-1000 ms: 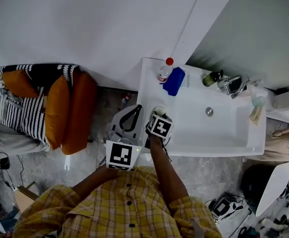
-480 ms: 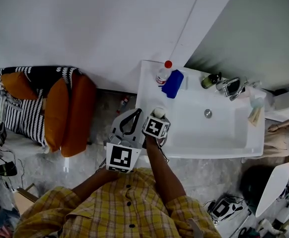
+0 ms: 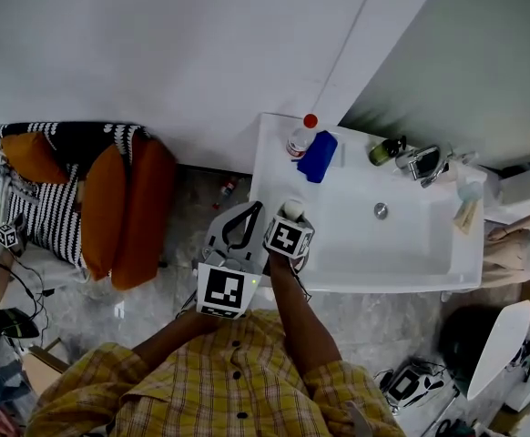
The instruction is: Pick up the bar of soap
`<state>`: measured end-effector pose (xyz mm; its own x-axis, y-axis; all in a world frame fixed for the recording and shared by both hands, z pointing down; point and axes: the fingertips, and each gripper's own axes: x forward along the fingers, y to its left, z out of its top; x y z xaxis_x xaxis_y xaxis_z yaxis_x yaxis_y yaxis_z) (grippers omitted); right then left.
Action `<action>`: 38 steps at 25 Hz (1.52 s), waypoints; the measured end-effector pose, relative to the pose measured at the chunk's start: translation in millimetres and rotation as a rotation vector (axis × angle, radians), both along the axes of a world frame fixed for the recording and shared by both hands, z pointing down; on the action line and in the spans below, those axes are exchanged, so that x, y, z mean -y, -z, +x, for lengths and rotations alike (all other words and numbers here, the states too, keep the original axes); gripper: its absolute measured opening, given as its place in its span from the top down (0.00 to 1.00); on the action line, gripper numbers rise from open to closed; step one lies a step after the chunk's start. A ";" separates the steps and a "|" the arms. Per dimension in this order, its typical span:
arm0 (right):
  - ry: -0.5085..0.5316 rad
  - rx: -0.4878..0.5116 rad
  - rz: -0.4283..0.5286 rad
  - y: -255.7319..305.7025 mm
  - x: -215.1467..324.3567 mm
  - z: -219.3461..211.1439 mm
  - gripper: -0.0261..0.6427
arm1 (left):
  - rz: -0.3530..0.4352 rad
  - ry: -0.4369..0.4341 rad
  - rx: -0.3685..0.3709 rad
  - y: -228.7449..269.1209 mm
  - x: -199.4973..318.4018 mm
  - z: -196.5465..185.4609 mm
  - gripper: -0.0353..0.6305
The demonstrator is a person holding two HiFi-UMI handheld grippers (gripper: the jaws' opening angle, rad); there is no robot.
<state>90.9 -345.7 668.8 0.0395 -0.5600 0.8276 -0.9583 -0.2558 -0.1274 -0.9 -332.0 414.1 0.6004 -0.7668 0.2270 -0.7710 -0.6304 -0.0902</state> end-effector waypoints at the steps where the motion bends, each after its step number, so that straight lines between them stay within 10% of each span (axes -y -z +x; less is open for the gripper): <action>1: -0.003 0.007 0.002 0.2 -0.7 0.5 0.66 | 0.000 0.000 0.000 0.1 -0.3 -0.3 0.93; 17: 0.045 0.071 0.231 77.6 -5.6 0.5 0.66 | 0.019 -0.016 0.001 4.1 -6.0 8.3 0.93; 38: 0.207 -0.084 0.780 256.3 -42.6 8.7 0.66 | 0.130 0.004 -0.046 34.1 -25.6 20.4 0.93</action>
<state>99.6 -303.1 412.5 -0.0835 -0.9772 0.1950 -0.9907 0.0604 -0.1216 19.5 -306.4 380.0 0.6047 -0.7904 0.0980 -0.7787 -0.6125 -0.1356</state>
